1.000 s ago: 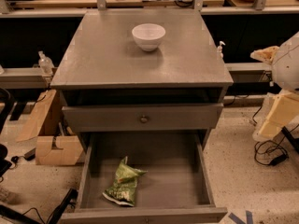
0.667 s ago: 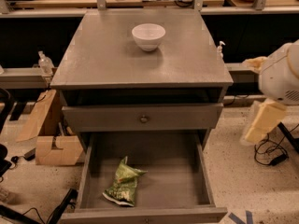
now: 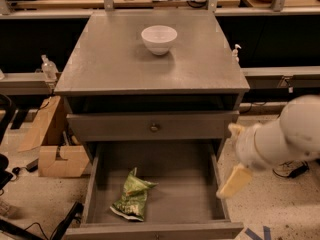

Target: Pick green jalapeno chip bag from middle drawer and place on counter

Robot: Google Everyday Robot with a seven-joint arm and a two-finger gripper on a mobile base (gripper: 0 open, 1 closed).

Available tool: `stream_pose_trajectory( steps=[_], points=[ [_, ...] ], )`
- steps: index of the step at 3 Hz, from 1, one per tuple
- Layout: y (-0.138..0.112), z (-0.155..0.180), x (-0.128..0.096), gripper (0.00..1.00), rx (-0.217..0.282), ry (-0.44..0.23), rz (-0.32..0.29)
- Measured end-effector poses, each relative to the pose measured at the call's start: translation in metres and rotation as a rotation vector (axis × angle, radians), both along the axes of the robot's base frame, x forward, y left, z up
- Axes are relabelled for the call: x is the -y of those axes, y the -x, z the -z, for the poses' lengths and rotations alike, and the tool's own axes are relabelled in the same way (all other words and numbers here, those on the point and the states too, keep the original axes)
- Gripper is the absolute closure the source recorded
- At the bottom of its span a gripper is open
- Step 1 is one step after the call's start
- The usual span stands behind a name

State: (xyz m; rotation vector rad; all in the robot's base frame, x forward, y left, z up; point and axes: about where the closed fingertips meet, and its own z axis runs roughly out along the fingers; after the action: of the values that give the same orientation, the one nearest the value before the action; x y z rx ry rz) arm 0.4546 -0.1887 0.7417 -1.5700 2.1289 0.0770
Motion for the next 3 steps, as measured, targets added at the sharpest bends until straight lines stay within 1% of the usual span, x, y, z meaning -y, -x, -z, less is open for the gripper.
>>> stream_pose_trajectory(
  steps=[1,2,3],
  points=[
    [0.003,0.07,-0.013,0.0,-0.008,-0.101,0.032],
    [-0.01,0.125,-0.035,0.0,0.014,-0.2,0.049],
    [-0.018,0.147,-0.045,0.0,0.016,-0.234,0.05]
  ],
)
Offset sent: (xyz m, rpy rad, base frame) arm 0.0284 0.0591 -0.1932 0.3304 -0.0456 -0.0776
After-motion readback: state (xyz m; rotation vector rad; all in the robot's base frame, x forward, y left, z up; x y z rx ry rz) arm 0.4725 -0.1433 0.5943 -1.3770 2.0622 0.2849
